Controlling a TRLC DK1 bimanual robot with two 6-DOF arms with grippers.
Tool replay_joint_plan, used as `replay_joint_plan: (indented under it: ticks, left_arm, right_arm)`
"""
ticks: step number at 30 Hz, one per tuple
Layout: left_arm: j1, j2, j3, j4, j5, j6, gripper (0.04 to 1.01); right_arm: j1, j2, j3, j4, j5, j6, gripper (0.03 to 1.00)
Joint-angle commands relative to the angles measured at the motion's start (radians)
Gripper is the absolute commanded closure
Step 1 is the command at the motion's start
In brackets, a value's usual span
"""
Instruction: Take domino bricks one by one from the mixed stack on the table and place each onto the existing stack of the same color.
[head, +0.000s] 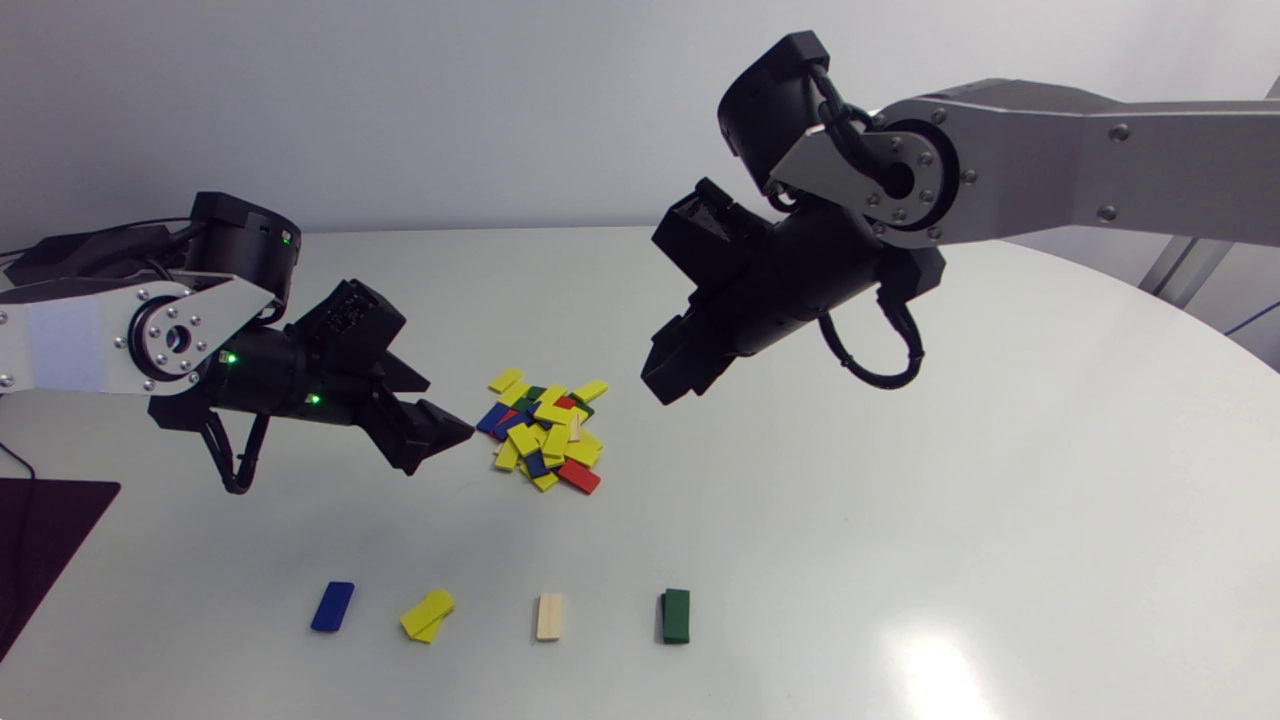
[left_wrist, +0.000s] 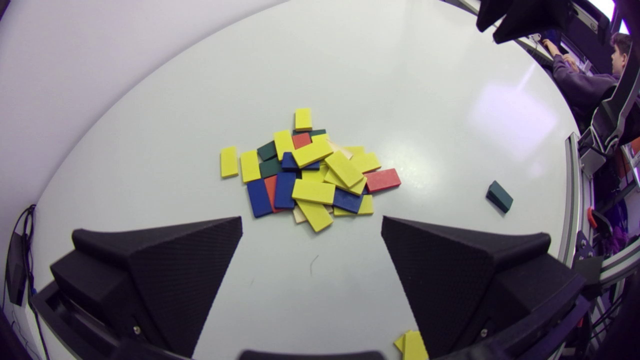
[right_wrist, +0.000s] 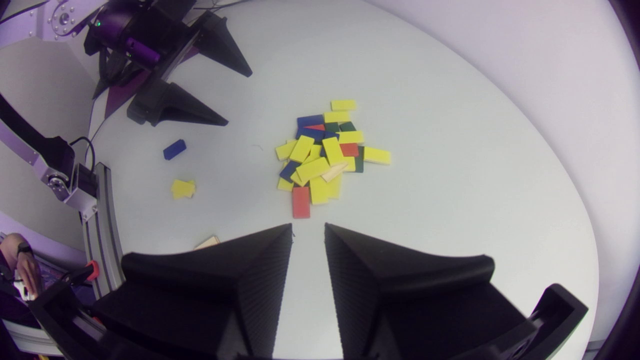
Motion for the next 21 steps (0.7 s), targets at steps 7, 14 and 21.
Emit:
replay_joint_plan:
  ticks: [7,14,21]
  left_arm:
    - [0.008,-0.013,-0.028,-0.012,0.009,0.023,0.054]
    - [-0.001,-0.027,-0.032,-0.022,0.009,0.017,0.054]
    - [-0.003,-0.039,-0.030,-0.053,0.007,0.017,0.054]
  right_arm:
    - [0.000,0.010,-0.012,0.011,-0.002,0.004,0.057]
    - [0.002,0.007,-0.015,0.011,-0.002,0.004,0.057]
    - [0.005,0.006,-0.016,0.010,-0.002,0.003,0.057]
